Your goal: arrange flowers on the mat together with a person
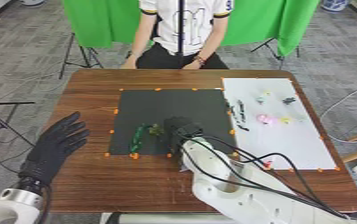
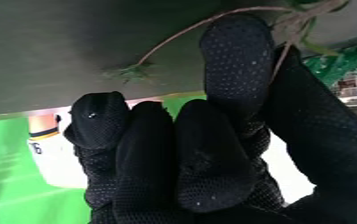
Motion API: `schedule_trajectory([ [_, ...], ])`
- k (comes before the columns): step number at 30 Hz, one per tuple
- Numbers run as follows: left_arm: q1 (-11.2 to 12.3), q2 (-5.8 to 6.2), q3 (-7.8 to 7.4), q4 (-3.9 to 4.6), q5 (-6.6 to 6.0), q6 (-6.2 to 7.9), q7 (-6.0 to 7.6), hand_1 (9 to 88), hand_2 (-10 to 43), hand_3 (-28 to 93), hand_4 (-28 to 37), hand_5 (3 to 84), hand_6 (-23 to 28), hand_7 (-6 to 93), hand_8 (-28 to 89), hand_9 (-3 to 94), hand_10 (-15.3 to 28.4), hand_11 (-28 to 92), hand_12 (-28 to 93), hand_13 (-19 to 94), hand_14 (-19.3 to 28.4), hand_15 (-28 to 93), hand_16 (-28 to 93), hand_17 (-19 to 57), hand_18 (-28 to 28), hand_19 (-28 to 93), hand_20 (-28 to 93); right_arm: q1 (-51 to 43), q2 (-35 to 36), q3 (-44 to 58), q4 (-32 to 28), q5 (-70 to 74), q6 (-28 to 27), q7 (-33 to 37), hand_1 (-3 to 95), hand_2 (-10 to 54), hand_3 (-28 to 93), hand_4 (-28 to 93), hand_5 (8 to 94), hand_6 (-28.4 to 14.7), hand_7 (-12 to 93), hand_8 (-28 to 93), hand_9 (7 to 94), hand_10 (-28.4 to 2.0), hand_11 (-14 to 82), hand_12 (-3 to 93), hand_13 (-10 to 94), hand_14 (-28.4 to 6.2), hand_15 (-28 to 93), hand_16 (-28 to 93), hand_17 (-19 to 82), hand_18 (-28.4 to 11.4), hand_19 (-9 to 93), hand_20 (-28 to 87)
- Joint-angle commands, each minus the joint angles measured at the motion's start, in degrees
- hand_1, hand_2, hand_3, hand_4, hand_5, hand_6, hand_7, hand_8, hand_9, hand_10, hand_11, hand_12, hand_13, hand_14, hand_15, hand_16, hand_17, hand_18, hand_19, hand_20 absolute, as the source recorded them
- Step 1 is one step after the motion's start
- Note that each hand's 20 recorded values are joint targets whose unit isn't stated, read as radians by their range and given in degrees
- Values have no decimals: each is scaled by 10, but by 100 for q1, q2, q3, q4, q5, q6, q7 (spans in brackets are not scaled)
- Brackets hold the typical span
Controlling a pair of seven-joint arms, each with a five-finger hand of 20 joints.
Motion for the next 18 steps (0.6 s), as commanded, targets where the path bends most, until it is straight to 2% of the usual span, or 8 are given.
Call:
schedule_trajectory([
  [1, 43, 56, 60, 44, -23, -16, -53, 276, -5, 702, -159, 278, 20, 202, -97, 245, 111, 207, 188, 208, 139, 298, 20, -83, 210, 456, 86, 65, -166, -13, 159, 4, 141, 195, 258, 18, 879, -130, 918, 33, 561, -83, 937, -78, 706, 383, 841, -100, 876, 358, 436, -243, 932, 485],
  [5, 33, 0, 42, 46, 14, -49, -81, 275, -5, 702, -159, 277, 20, 200, -95, 245, 111, 204, 189, 208, 139, 297, 22, -83, 211, 455, 87, 42, -179, 66, 187, 87, 124, 239, 237, 18, 846, -172, 922, 32, 555, -84, 937, -79, 705, 381, 842, -101, 874, 360, 437, -244, 932, 485],
  [15, 56, 37, 54, 44, -14, -20, -51, 276, -5, 700, -159, 277, 19, 200, -94, 245, 111, 202, 193, 209, 139, 296, 24, -83, 210, 454, 87, -150, -187, 454, -113, 237, -80, 178, 138, 56, 815, -215, 925, 32, 539, -78, 937, -81, 699, 382, 843, -103, 873, 357, 438, -247, 932, 488],
  [16, 10, 43, 71, 68, -11, -38, -50, 276, -5, 700, -159, 277, 19, 200, -94, 246, 111, 202, 193, 208, 140, 296, 24, -83, 210, 454, 87, -131, -180, 470, -132, 255, -72, 202, 135, 57, 814, -216, 926, 31, 537, -78, 937, -81, 698, 382, 843, -104, 873, 357, 438, -247, 932, 488],
  [18, -13, 30, 63, 76, 0, -62, -100, 276, -6, 700, -159, 277, 19, 200, -94, 246, 110, 201, 193, 208, 140, 295, 25, -83, 209, 453, 87, -180, -202, 574, -177, 306, -145, 219, 123, 58, 816, -216, 927, 31, 534, -76, 937, -82, 697, 382, 844, -104, 872, 356, 439, -248, 932, 489],
])
